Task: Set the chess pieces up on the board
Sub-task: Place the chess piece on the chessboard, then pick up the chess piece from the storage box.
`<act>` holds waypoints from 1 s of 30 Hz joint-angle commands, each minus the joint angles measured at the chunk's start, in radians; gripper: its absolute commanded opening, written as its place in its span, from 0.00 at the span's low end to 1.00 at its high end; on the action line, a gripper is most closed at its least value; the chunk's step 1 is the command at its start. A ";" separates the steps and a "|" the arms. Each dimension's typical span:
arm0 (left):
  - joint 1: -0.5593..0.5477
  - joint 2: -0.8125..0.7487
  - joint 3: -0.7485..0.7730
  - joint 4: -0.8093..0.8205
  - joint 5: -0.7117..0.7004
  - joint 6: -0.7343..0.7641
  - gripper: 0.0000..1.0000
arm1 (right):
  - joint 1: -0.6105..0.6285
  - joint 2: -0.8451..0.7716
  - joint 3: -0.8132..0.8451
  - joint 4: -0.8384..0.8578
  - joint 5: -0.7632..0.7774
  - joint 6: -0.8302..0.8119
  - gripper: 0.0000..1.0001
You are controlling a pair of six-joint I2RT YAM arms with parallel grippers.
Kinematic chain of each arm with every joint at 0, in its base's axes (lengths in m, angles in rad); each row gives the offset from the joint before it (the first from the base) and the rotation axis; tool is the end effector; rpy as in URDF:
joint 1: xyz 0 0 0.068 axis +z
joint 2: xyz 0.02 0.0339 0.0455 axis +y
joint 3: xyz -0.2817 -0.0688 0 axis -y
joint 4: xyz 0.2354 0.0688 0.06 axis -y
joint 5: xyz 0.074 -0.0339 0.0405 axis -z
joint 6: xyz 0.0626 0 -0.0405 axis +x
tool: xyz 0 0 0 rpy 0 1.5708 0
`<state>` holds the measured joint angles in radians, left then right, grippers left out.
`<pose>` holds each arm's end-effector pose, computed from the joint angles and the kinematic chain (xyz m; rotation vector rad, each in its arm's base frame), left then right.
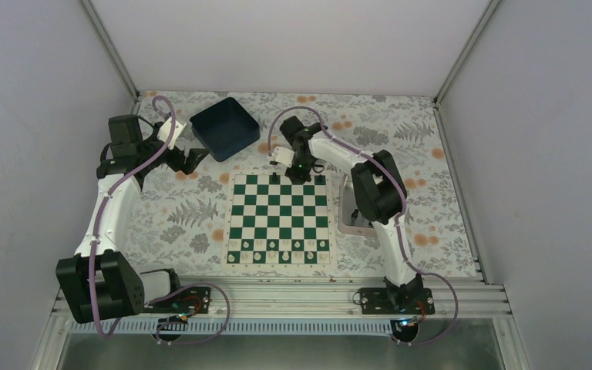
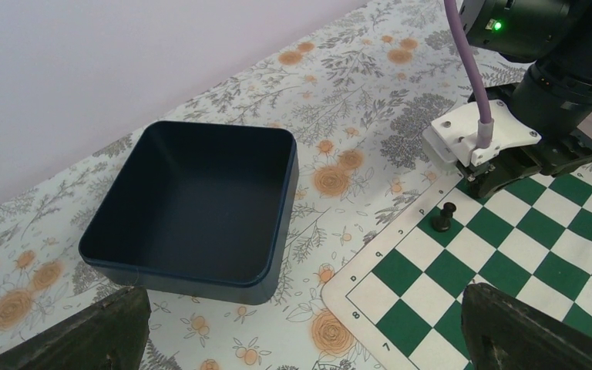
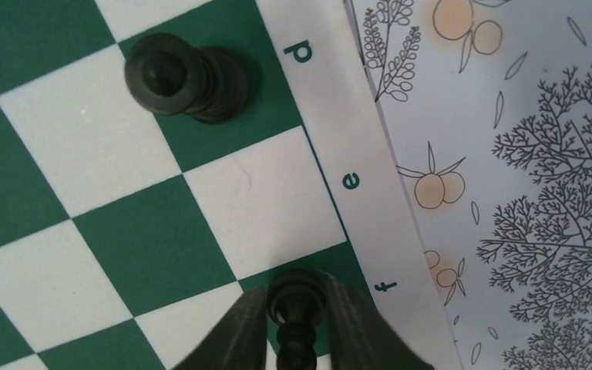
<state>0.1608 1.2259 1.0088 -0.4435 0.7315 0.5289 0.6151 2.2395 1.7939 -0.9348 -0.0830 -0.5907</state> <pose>0.2661 0.0008 0.3125 0.7467 1.9290 -0.3965 0.3717 0.2689 0.1533 -1.6822 2.4230 0.1259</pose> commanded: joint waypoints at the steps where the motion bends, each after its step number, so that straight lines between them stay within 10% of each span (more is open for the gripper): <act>1: -0.001 0.003 -0.004 0.001 0.020 0.018 1.00 | 0.005 0.000 0.008 0.011 0.022 0.019 0.29; 13: -0.001 -0.003 0.004 -0.004 0.022 0.014 1.00 | -0.044 -0.273 -0.096 0.005 0.048 0.033 0.40; 22: -0.001 -0.009 0.003 -0.001 0.025 0.013 1.00 | -0.203 -0.732 -0.544 -0.047 0.001 -0.040 0.47; 30: -0.004 -0.005 0.006 -0.004 0.029 0.015 1.00 | -0.246 -0.809 -0.763 -0.006 0.010 -0.035 0.48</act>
<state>0.1604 1.2255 1.0088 -0.4461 0.7345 0.5316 0.3889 1.4391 1.0954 -0.9718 -0.0650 -0.6151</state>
